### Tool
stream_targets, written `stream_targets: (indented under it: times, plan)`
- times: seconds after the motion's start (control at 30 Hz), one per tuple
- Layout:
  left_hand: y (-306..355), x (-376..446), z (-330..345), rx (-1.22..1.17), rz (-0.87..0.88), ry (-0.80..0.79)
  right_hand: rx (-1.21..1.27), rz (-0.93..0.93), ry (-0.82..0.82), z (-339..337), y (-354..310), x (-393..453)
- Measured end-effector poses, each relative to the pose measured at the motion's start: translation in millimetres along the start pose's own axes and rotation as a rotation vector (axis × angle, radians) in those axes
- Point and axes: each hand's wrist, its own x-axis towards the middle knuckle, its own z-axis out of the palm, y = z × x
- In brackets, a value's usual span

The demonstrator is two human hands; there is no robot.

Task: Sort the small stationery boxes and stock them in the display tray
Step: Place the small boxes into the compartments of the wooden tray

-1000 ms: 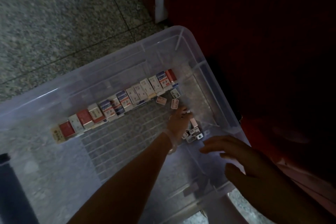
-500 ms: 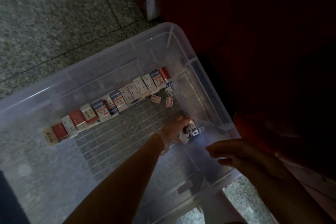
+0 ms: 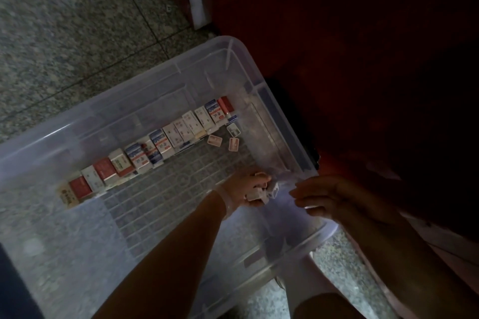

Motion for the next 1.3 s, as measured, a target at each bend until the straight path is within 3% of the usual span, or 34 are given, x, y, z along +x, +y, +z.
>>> stream_targets:
  times: [0.13,0.3,0.43,0.6,0.77,1.0,1.1,1.23,1.3]
  plan:
    - [4,-21,-2,-0.156,-0.004,-0.085,0.134,-0.029,0.175,0,-19,-15]
    - [7,-62,-5,-0.588,0.072,-0.284,0.094,-0.027,0.219,6,-36,-32]
    - [14,-101,-13,-0.71,0.183,-0.362,0.102,-0.013,0.267,16,-58,-46]
    - [30,-171,-15,-0.743,0.253,-0.438,-0.002,-0.042,0.228,24,-98,-59]
    - [39,-234,3,-0.703,0.443,-0.509,-0.262,-0.103,0.203,44,-138,-66]
    - [48,-295,36,-0.567,0.497,-0.436,-0.642,-0.269,0.284,64,-184,-96]
    - [46,-316,52,-0.564,0.49,-0.548,-0.684,-0.333,0.317,68,-195,-118]
    - [41,-339,74,-0.571,0.462,-0.488,-0.647,-0.426,0.427,65,-203,-150]
    - [39,-354,93,-0.597,0.441,-0.418,-0.509,-0.432,0.458,58,-207,-170]
